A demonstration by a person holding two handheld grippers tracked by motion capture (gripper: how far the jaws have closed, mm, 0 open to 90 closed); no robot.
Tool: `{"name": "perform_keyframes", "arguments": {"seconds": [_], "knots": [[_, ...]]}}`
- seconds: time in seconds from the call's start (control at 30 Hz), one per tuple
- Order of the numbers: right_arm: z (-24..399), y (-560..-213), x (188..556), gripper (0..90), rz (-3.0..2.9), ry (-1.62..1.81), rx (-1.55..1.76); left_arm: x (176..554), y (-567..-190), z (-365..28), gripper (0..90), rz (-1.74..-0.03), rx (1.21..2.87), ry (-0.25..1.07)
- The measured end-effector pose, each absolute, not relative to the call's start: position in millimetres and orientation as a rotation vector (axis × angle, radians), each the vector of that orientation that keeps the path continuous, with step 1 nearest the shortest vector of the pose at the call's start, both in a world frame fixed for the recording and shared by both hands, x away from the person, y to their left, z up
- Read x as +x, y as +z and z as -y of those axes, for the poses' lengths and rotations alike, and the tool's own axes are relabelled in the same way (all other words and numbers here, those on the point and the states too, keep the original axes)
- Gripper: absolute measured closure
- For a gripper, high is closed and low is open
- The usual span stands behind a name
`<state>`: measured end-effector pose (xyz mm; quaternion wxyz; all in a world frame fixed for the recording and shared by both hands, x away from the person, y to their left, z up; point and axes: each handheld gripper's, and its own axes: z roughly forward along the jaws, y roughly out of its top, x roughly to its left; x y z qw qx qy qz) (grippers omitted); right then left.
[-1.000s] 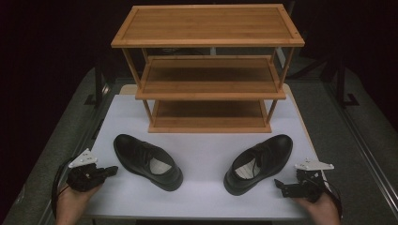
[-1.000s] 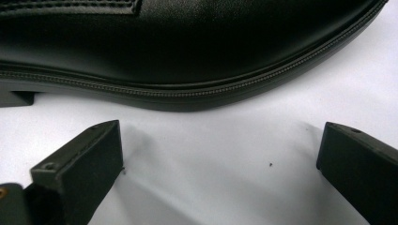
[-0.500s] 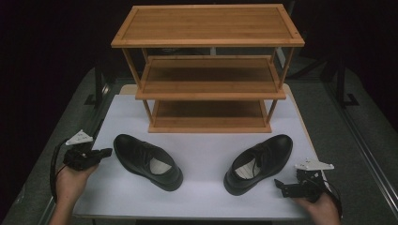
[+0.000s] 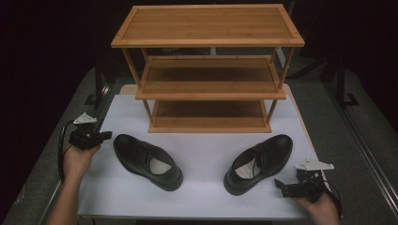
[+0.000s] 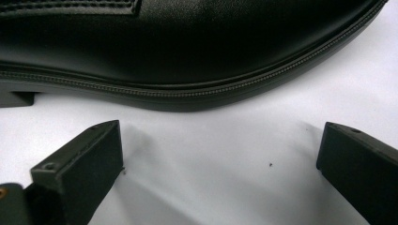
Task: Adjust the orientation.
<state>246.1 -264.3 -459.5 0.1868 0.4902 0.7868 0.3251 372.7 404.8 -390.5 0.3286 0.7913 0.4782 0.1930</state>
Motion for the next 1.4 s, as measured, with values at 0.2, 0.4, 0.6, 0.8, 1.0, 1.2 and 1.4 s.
{"name": "perform_keyframes", "arguments": {"seconds": [0.2, 0.4, 0.6, 0.8, 1.0, 1.2, 1.4], "knots": [[264, -460, 246, 0.4, -2.215, 0.915, 1.38, 381, -401, -405, 90.0, -1.285, 2.1, 0.517], [264, -460, 246, 0.4, -2.215, 0.915, 1.38, 380, -411, -407, 90.0, -1.313, 2.099, 0.489], [264, -460, 246, 0.4, -2.215, 0.915, 1.38, 376, -415, -402, 90.0, -1.312, 2.099, 0.492], [264, -460, 246, 0.3, -2.215, 0.915, 1.38, 371, -417, -397, 90.0, -1.308, 2.074, 0.466], [264, -460, 246, 0.4, -2.215, 0.915, 1.38, 366, -418, -382, 90.0, -1.281, 2.066, 0.432], [264, -460, 246, 0.4, -2.215, 0.915, 1.38, 364, -420, -364, 90.0, -1.25, 2.067, 0.41], [264, -460, 246, 0.4, -2.215, 0.915, 1.38, 361, -421, -343, 90.0, -1.216, 2.075, 0.375]]}}
